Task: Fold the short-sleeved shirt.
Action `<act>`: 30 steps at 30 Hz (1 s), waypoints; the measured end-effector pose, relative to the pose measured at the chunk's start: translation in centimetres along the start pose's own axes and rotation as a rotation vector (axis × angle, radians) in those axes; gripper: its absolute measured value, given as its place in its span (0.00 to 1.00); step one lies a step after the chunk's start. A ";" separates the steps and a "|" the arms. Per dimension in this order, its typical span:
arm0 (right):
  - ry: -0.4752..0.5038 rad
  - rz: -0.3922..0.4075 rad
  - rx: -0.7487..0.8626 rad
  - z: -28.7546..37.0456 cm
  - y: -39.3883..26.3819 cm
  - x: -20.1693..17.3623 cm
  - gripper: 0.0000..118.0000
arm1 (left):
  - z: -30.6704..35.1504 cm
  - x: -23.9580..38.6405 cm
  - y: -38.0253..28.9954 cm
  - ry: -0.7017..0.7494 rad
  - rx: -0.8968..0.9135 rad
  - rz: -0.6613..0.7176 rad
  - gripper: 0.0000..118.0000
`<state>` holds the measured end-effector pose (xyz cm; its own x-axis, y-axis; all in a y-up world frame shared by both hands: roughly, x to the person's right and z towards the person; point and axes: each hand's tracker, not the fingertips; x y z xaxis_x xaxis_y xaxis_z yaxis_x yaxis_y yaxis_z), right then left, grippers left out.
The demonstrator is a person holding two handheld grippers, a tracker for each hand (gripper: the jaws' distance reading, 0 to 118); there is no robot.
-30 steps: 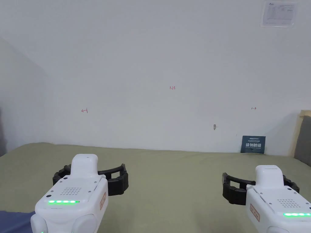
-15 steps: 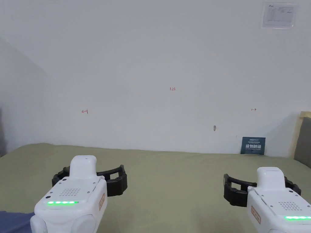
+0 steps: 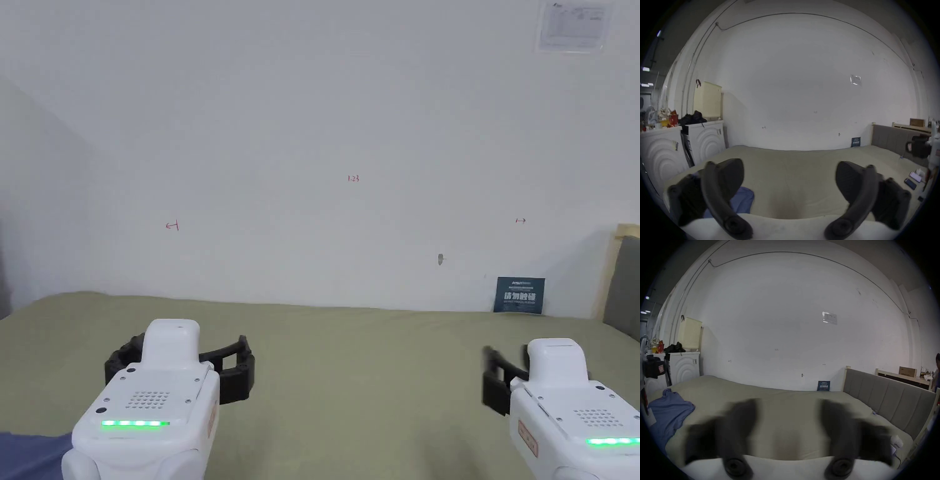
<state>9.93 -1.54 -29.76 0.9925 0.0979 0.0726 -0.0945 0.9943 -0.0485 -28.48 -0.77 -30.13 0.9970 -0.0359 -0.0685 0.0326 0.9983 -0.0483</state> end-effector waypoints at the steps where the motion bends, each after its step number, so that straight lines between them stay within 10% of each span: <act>1: -0.041 0.044 -0.044 -0.2 -0.3 -0.4 0.00 | 0.2 0.0 -0.3 -0.026 0.015 0.013 0.62; 2: -0.064 0.042 -0.011 0.0 0.0 -0.5 0.00 | 0.1 0.0 -0.4 -0.025 0.016 0.015 0.00; 11: 0.079 -0.008 -0.050 -0.8 2.3 -3.8 0.00 | 1.2 -3.9 0.5 0.005 -0.039 0.044 0.00; 30: 0.625 -0.029 -0.064 -5.2 0.6 -33.2 0.00 | 11.5 -28.2 -2.7 0.507 -0.154 0.074 0.00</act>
<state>-22.65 -4.39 -37.40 0.8541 0.0090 -0.5200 -0.0811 0.9899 -0.1160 -55.92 -1.90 -16.63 0.8361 -0.0216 -0.5481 -0.0852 0.9820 -0.1686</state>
